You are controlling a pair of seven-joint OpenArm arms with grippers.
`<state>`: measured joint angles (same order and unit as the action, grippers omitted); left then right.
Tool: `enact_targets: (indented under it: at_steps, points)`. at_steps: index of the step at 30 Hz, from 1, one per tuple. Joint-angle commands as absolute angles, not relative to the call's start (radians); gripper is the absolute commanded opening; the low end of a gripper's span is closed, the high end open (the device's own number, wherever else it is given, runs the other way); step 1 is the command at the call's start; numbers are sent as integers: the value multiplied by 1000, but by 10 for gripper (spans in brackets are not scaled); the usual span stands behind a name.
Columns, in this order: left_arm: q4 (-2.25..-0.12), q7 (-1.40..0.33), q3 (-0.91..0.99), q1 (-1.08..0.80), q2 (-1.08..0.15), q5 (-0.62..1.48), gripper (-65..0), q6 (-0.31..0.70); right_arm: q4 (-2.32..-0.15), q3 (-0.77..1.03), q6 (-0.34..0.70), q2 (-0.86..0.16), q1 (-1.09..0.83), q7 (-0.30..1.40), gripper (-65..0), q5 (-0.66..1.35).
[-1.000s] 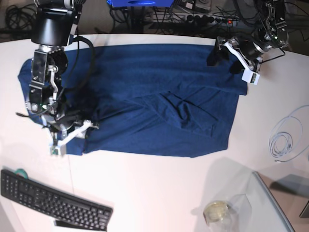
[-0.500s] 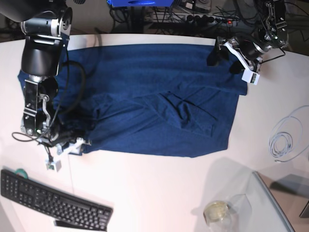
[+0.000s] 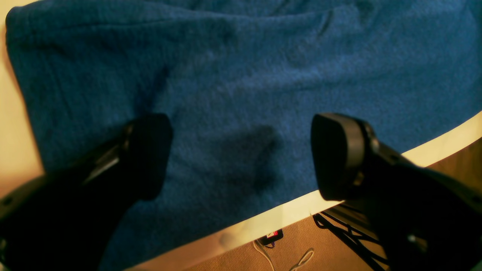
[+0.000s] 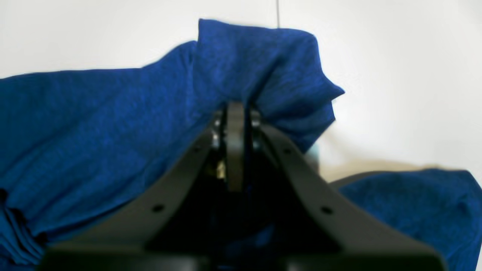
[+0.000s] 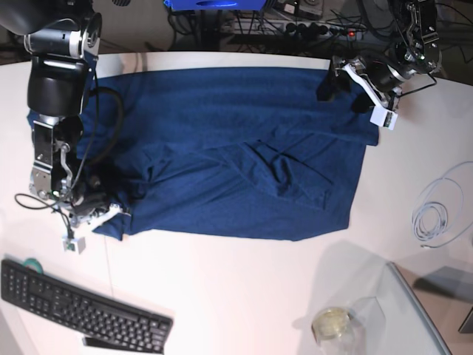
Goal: Layout the t-shirt on the table in an organized manner, then fold the t-shirt properly
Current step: 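Regrasp the bunched hem corner with the right gripper and tug it outward, then drag the grasped hem with the right gripper toward the keyboard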
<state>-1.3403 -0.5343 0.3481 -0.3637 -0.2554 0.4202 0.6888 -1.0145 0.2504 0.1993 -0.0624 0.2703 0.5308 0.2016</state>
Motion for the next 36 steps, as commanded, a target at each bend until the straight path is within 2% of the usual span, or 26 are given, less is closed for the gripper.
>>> enact_targets:
  at_steps: [1,12,24,36]
  points:
    - [-1343,-564,349,-375,-265,403,-94,680,-1046,255,203,-67,294,515,-641,208]
    - [-1343,-564,349,-374,-265,403,-94,680,-1322,252,203,-91,259,573,-638,208]
    - [-1343,-564,349,-374,-265,403,-94,680,-1422,251,203,-153,300,581,-638,208]
    - [-1343,-564,349,-374,-266,403,-94,680,-1426,251,213,-196,354,573,-638,208]
